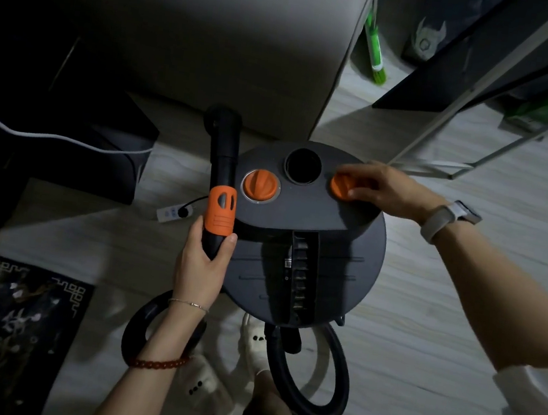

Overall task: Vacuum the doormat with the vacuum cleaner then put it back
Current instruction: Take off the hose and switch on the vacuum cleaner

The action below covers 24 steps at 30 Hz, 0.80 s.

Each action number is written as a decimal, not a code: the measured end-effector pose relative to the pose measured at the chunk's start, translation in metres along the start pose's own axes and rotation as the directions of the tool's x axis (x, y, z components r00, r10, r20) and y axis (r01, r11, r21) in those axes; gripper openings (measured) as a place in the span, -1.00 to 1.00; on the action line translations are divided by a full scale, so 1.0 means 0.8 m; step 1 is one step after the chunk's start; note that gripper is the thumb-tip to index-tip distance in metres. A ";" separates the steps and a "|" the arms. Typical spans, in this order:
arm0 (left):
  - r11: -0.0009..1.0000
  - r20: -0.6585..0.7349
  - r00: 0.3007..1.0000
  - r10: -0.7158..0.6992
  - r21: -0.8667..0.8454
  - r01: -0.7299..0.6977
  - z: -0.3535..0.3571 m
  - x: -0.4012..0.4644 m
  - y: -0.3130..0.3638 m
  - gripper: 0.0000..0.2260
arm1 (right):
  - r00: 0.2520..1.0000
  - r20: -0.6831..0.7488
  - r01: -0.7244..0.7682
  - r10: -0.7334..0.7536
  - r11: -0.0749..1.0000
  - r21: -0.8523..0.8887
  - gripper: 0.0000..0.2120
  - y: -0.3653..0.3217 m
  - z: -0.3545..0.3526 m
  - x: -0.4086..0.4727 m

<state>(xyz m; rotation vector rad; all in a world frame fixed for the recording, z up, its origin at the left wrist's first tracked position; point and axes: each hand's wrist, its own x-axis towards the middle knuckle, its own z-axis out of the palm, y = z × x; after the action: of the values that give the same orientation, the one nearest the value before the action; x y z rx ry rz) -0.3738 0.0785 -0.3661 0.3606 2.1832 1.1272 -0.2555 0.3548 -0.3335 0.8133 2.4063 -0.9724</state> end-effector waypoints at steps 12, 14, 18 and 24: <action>1.000 -0.005 1.000 -0.019 0.006 0.019 0.007 -0.001 0.005 -0.63 | 0.991 -0.130 0.032 -0.031 0.999 0.009 -0.59 0.007 0.022 -0.003; 1.000 -0.009 1.000 -0.020 0.009 0.020 0.006 -0.002 0.005 -0.61 | 0.985 -0.171 0.031 -0.026 0.999 0.026 -0.60 0.008 0.028 -0.003; 0.999 -0.021 0.999 -0.032 0.001 0.032 0.007 -0.004 0.004 -0.56 | 0.963 -0.270 -0.002 0.021 0.997 0.074 -0.63 0.006 0.041 -0.003; 1.000 -0.017 0.999 -0.027 -0.012 0.027 0.001 -0.012 0.006 -0.56 | 0.966 -0.241 -0.113 0.094 0.991 -0.066 -0.53 0.002 0.045 -0.007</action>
<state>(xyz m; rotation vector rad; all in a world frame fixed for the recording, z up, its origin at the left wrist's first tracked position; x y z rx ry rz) -0.3661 0.0772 -0.3590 0.3169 2.1891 1.1317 -0.2442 0.3277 -0.3550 1.0682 2.5531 -0.7713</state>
